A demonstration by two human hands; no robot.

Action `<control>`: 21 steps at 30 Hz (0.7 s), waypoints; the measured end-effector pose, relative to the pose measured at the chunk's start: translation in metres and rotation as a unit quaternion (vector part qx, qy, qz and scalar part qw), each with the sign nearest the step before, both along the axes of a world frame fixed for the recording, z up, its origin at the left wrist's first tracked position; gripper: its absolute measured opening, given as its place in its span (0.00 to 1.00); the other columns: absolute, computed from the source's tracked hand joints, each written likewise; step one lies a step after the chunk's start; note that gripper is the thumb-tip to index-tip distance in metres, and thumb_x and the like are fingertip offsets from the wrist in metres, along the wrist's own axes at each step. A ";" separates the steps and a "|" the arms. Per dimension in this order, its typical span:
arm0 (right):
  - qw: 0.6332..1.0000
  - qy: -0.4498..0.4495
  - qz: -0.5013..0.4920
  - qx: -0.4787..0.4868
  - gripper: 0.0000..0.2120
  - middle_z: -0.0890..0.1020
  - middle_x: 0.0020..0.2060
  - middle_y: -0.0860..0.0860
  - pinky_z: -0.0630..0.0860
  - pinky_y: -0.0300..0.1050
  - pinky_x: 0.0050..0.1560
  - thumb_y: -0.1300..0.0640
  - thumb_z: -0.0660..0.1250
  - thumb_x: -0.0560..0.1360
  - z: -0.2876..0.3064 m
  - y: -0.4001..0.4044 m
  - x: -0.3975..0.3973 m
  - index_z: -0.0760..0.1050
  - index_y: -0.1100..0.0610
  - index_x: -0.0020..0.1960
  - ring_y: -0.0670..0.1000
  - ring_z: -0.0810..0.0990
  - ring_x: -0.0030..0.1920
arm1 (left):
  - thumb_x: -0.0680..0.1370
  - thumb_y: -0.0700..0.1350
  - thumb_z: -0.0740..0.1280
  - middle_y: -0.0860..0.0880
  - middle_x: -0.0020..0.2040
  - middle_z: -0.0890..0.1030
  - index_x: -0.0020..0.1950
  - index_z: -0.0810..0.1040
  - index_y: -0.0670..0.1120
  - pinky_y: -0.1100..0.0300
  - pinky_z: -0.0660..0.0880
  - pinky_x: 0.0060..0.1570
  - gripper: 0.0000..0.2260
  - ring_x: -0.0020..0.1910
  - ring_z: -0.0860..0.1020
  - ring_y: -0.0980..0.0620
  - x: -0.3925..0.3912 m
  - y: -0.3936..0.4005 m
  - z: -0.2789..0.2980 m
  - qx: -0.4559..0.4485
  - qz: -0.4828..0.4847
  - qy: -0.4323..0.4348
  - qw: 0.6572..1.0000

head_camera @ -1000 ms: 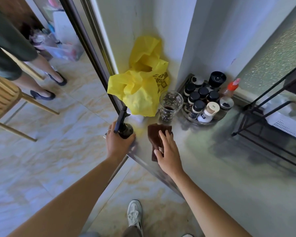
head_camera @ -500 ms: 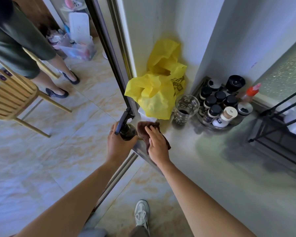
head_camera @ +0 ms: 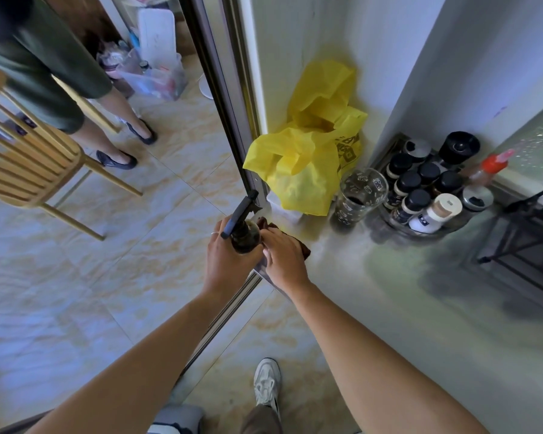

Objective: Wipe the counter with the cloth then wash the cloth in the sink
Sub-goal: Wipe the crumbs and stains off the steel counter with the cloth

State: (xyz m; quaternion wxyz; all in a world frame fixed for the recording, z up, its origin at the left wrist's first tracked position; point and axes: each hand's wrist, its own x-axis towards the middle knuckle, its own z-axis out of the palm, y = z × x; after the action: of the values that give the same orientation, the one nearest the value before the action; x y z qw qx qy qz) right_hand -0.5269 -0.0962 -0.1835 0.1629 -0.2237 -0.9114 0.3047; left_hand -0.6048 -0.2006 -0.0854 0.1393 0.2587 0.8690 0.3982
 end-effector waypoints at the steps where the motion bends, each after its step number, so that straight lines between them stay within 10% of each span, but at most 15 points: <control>1: 1.000 -0.009 0.025 0.011 0.09 0.78 0.43 0.45 0.76 0.47 0.46 0.61 0.58 0.74 0.002 0.005 0.003 0.74 0.52 0.49 0.50 0.78 0.48 | 0.67 0.43 0.75 0.55 0.51 0.78 0.60 0.76 0.53 0.75 0.68 0.41 0.22 0.46 0.74 0.61 0.000 0.000 0.001 -0.006 0.004 -0.002 1.000; 11: 0.978 -0.109 0.166 -0.063 0.20 0.79 0.51 0.44 0.73 0.49 0.49 0.66 0.59 0.70 0.014 0.035 0.067 0.80 0.46 0.52 0.50 0.79 0.52 | 0.68 0.47 0.76 0.54 0.52 0.78 0.59 0.77 0.50 0.75 0.65 0.43 0.21 0.50 0.76 0.55 0.002 0.011 0.009 -0.027 -0.007 0.012 1.000; 17: 0.942 -0.215 0.173 -0.192 0.23 0.83 0.50 0.44 0.76 0.49 0.58 0.63 0.57 0.69 0.029 0.062 0.134 0.83 0.41 0.50 0.48 0.80 0.54 | 0.69 0.50 0.77 0.58 0.50 0.78 0.64 0.76 0.51 0.81 0.65 0.38 0.25 0.45 0.74 0.70 -0.007 0.013 0.015 -0.036 -0.034 -0.009 0.999; 21: 0.974 -0.045 0.007 -0.223 0.25 0.84 0.58 0.46 0.72 0.40 0.67 0.68 0.59 0.72 0.041 0.075 0.120 0.84 0.49 0.59 0.45 0.80 0.60 | 0.70 0.47 0.77 0.55 0.54 0.77 0.65 0.74 0.51 0.78 0.64 0.40 0.25 0.47 0.74 0.60 -0.012 0.011 0.015 -0.039 -0.051 0.010 0.998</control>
State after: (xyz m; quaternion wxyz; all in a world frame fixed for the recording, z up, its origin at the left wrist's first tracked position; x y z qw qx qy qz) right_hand -0.4067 -0.0217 -0.1429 0.0657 -0.2618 -0.8285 0.4907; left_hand -0.6170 -0.1899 -0.0706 0.1608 0.3015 0.8706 0.3540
